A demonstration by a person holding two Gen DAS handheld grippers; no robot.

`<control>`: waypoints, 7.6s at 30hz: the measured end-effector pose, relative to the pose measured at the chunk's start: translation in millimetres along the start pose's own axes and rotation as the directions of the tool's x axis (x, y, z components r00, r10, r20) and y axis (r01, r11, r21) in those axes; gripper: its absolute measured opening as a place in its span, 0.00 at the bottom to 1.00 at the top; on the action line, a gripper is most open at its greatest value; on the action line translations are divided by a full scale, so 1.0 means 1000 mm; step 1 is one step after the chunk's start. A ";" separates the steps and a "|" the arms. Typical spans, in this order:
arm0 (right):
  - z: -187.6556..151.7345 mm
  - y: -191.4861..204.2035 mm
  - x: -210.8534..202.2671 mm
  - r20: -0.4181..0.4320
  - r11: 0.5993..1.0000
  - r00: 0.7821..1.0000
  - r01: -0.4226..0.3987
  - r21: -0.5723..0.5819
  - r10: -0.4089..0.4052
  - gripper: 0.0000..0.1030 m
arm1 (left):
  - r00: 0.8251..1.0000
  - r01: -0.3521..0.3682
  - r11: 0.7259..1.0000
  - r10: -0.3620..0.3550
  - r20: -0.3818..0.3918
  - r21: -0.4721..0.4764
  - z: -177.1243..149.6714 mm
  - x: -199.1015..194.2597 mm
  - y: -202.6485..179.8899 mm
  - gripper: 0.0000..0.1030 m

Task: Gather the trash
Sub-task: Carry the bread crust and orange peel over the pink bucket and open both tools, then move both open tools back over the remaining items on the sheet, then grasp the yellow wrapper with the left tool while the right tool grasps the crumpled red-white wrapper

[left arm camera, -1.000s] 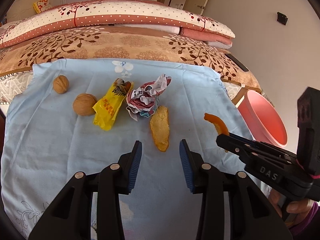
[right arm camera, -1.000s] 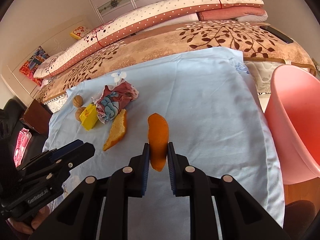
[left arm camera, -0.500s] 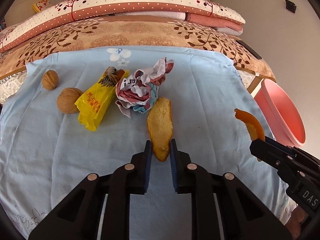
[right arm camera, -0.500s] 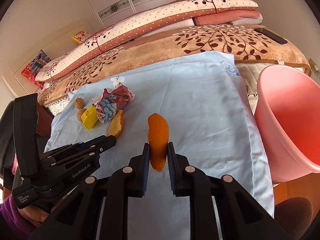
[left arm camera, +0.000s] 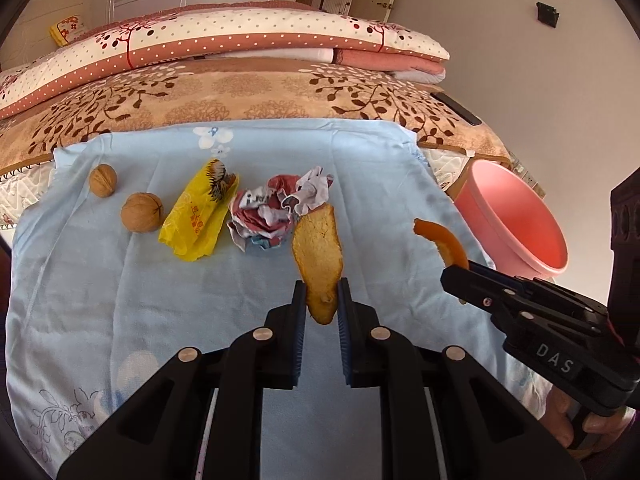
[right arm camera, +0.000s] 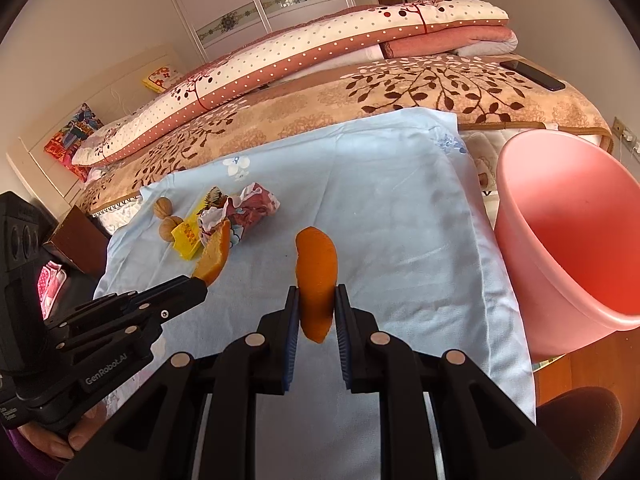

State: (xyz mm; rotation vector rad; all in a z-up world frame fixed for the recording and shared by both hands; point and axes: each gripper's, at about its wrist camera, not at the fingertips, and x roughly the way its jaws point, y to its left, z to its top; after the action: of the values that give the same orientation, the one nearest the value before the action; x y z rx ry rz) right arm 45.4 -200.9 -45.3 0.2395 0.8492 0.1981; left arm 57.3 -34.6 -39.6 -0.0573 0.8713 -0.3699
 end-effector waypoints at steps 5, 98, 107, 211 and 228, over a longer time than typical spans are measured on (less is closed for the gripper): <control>-0.002 -0.004 -0.011 0.016 1.000 1.000 0.011 0.004 -0.011 0.16 | 0.999 0.031 0.999 -0.032 0.035 0.025 0.003 -0.015 -0.016 0.14; 0.026 -0.232 -0.093 0.160 0.886 0.925 0.263 0.382 -0.344 0.30 | 0.952 0.265 0.910 -0.300 0.065 0.319 0.060 0.052 -0.223 0.34; 0.028 -0.210 -0.103 0.181 0.895 0.926 0.248 0.372 -0.332 0.33 | 0.952 0.237 0.923 -0.283 0.117 0.303 0.065 0.029 -0.209 0.34; 0.016 0.037 0.069 -0.072 0.998 0.996 -0.053 -0.019 0.052 0.31 | 0.995 -0.048 0.999 0.049 0.084 -0.017 0.029 0.019 0.074 0.06; -0.006 0.025 0.023 -0.038 0.999 0.999 -0.004 -0.037 0.003 0.21 | 0.993 -0.006 1.000 0.003 0.121 0.023 0.008 -0.018 0.036 0.05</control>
State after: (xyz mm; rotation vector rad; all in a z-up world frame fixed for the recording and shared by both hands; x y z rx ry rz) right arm 54.2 -170.5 -58.6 0.2028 0.8822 0.2224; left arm 63.5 4.6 -27.8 -0.0555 0.7466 -0.3688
